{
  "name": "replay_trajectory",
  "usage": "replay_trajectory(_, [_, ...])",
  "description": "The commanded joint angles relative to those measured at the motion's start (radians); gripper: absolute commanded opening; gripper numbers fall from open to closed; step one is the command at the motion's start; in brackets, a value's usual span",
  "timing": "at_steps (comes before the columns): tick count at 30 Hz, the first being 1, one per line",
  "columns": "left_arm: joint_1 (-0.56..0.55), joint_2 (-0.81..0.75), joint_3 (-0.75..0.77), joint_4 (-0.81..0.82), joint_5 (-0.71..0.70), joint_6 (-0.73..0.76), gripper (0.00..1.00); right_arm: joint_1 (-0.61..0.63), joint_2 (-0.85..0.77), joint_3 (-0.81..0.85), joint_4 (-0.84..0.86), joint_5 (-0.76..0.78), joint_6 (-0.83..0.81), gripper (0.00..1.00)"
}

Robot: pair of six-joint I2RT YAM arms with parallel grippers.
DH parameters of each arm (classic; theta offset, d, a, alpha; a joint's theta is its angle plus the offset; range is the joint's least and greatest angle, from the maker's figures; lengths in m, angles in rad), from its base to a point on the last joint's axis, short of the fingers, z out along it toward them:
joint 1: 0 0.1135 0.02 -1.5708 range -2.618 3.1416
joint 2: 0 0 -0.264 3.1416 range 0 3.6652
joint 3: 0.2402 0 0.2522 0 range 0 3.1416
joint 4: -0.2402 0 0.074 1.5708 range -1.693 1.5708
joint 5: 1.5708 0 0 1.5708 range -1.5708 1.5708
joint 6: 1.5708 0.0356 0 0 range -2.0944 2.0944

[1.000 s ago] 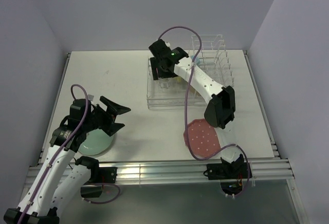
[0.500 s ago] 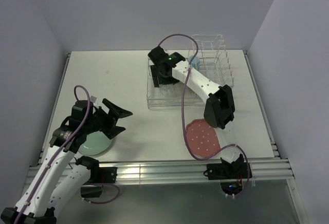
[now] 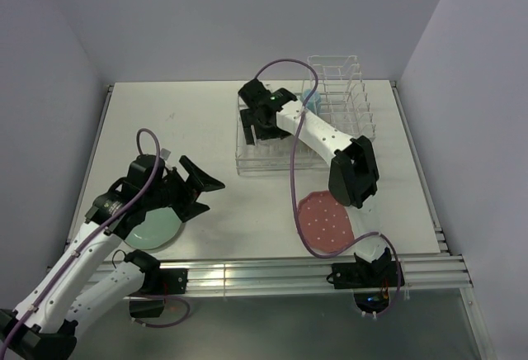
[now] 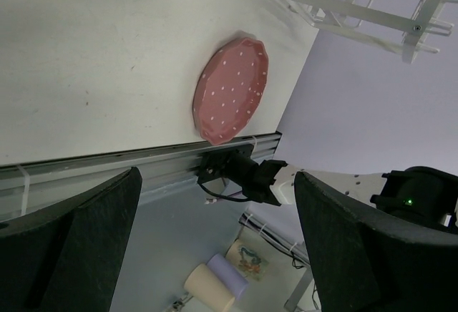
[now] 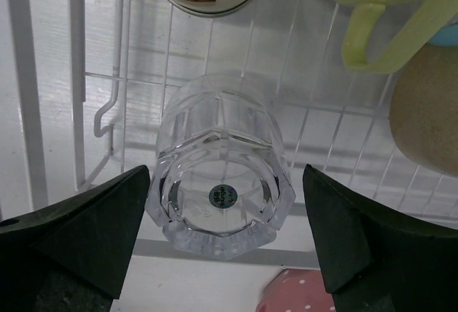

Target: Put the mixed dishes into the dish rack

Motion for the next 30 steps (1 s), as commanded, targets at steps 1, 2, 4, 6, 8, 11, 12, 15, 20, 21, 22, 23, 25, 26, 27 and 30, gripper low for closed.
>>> replay_trajectory(1, [-0.018, 0.006, 0.042, 0.009, -0.035, 0.040, 0.94, 0.004, -0.077, -0.021, 0.027, 0.043, 0.002, 0.95])
replay_trajectory(2, [-0.035, 0.004, 0.036, 0.014, -0.037, 0.037, 0.94, 0.006, -0.081, -0.022, 0.018, 0.049, 0.003, 0.96])
replay_trajectory(4, [-0.052, -0.002, 0.016, 0.026, -0.047, 0.025, 0.94, 0.008, -0.115, -0.042, 0.022, 0.055, 0.005, 0.96])
replay_trajectory(6, [-0.081, -0.007, -0.003, 0.034, -0.056, 0.019, 0.94, 0.011, -0.161, -0.053, 0.024, 0.053, 0.009, 0.97])
replay_trajectory(8, [-0.109, -0.005, -0.014, 0.045, -0.070, 0.004, 0.94, 0.017, -0.190, -0.041, 0.005, 0.044, 0.019, 0.97])
replay_trajectory(11, [-0.156, 0.021, -0.017, 0.063, -0.087, -0.004, 0.94, 0.034, -0.273, -0.008, -0.025, 0.047, 0.029, 0.97])
replay_trajectory(12, [-0.173, 0.032, -0.011, 0.066, -0.095, -0.004, 0.93, 0.038, -0.293, 0.007, -0.033, 0.047, 0.029, 0.97])
replay_trajectory(15, [-0.245, 0.099, 0.012, 0.087, -0.132, -0.004, 0.93, 0.047, -0.374, 0.025, -0.068, 0.050, 0.036, 0.97])
replay_trajectory(20, [-0.362, 0.232, 0.064, 0.135, -0.172, 0.005, 0.94, 0.046, -0.514, 0.002, -0.110, 0.044, 0.036, 0.97])
replay_trajectory(21, [-0.367, 0.252, 0.075, 0.137, -0.170, 0.025, 0.94, 0.047, -0.535, -0.017, -0.116, 0.040, 0.037, 0.97])
replay_trajectory(22, [-0.370, 0.268, 0.085, 0.135, -0.170, 0.037, 0.94, 0.046, -0.557, -0.033, -0.120, 0.033, 0.046, 0.97])
replay_trajectory(23, [-0.370, 0.295, 0.106, 0.134, -0.167, 0.048, 0.94, 0.046, -0.604, -0.054, -0.119, 0.023, 0.052, 0.97])
replay_trajectory(25, [-0.370, 0.322, 0.129, 0.134, -0.158, 0.071, 0.94, 0.046, -0.655, -0.125, -0.111, 0.013, 0.065, 0.97])
replay_trajectory(26, [-0.371, 0.347, 0.152, 0.134, -0.155, 0.080, 0.94, 0.044, -0.699, -0.149, -0.102, 0.010, 0.075, 0.97])
replay_trajectory(27, [-0.373, 0.361, 0.163, 0.129, -0.153, 0.089, 0.94, 0.044, -0.718, -0.189, -0.099, 0.009, 0.080, 0.97])
replay_trajectory(30, [-0.393, 0.400, 0.183, 0.135, -0.147, 0.091, 0.94, 0.046, -0.768, -0.243, -0.096, 0.009, 0.095, 0.97])
